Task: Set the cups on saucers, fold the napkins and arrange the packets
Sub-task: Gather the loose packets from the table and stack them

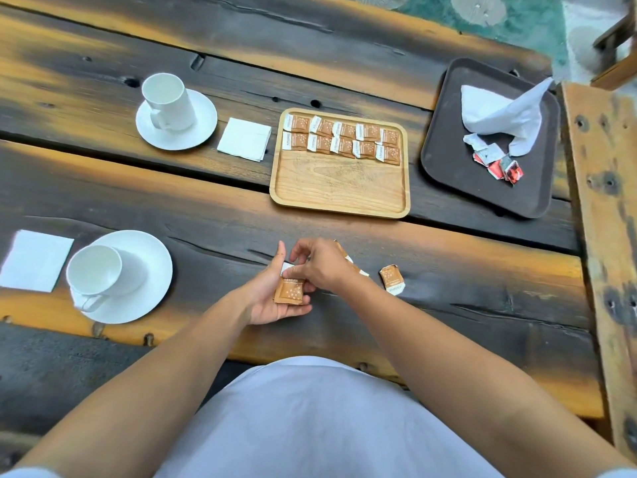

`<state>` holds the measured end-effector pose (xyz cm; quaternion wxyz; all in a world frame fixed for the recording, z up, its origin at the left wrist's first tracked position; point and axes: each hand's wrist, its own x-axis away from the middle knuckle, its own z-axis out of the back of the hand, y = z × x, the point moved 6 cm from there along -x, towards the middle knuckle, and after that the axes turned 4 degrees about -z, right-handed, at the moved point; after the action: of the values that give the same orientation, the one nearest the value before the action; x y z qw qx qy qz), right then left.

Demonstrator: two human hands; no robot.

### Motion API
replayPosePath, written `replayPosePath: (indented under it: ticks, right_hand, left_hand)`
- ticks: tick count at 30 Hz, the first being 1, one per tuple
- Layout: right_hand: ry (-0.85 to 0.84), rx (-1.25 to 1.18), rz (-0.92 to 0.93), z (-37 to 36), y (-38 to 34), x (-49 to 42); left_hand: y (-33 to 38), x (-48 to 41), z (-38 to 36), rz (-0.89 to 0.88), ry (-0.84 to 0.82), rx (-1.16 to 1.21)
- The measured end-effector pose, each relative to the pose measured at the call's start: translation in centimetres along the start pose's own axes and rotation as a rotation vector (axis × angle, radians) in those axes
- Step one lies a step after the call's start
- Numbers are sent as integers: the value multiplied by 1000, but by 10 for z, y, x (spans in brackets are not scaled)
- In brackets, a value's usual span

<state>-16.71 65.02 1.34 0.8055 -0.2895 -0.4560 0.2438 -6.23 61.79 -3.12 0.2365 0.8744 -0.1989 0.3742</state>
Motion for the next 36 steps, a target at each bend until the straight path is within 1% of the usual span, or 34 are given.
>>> replayPosePath:
  ticks: [2,4,6,7,10,12,14,18,21,25,29,33,34,36]
  right_hand:
    - [25,2,-27,5,11,-3]
    - [125,-10,-90,21,28,-7]
    - [242,41,-174,43,51,-10]
    - [268,76,-224,52,64,-10]
    - [266,217,-366,68,98,-5]
    - [244,273,-408,67,111,-1]
    - [251,280,-414,61,118,3]
    - [321,339,-399,51,118,5]
    - [334,341,-424,43,116,3]
    - [337,250,-407,43,113,1]
    - [377,35,-313,57,104,-1]
    - [219,-250,-316,58,89,-2]
    - [179,-288,-307,57,84,-2]
    - [99,-282,-266,55,69,1]
  left_hand:
    - [0,-4,1,-3,12,16]
    - [1,-8,5,-6,40,19]
    - [4,-12,10,-7,78,24]
    - [5,-14,13,-9,92,26]
    - [8,-18,18,-8,111,35]
    - [9,-20,21,-4,124,35]
    - [10,-21,22,-7,135,19]
    - [13,-24,23,-13,138,-8]
    - [14,-25,26,-9,143,-26]
    - [18,-24,28,-14,158,-49]
    - [26,-19,24,-55,171,-57]
    - [36,-12,22,-106,183,-69]
    - [38,-10,21,-120,190,-66]
    - [42,-7,22,-150,221,-55]
